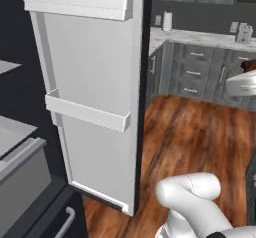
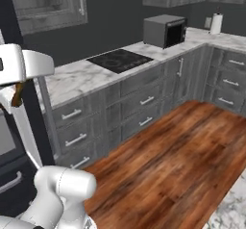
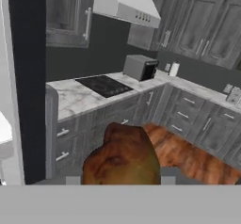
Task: Transport the chicken drumstick from the fridge to the microwave and turn on the microwave.
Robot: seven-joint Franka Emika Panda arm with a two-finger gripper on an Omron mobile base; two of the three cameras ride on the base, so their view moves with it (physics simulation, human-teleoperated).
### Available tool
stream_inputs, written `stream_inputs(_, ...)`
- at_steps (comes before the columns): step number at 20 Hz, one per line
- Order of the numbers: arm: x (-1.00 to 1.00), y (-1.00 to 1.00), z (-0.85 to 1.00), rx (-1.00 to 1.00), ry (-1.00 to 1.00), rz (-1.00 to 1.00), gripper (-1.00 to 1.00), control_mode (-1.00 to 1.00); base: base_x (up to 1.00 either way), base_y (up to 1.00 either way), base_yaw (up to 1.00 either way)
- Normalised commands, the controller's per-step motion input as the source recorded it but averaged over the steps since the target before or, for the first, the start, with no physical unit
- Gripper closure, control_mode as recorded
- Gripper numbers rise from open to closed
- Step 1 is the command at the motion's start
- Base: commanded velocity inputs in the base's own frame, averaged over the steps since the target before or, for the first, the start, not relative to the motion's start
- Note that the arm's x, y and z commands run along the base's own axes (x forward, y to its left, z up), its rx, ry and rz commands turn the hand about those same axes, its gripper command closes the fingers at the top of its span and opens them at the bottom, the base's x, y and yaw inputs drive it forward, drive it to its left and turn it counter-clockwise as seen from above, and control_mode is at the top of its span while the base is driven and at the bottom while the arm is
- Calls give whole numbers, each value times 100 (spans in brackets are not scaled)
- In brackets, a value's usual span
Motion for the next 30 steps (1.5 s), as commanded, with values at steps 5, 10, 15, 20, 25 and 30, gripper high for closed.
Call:
stream_inputs(5,0,0,0,0,0,0,100,100,-36,-55,-31)
stream_inputs(10,0,0,0,0,0,0,100,100,-4,-45,-24)
stream_inputs(15,0,0,0,0,0,0,100,100,3,-39,-21)
stream_inputs(20,0,0,0,0,0,0,100,100,33,-39,-21)
stream_inputs(25,0,0,0,0,0,0,100,100,62,-29,-17)
stream_inputs(30,0,0,0,0,0,0,100,100,82,-15,-9)
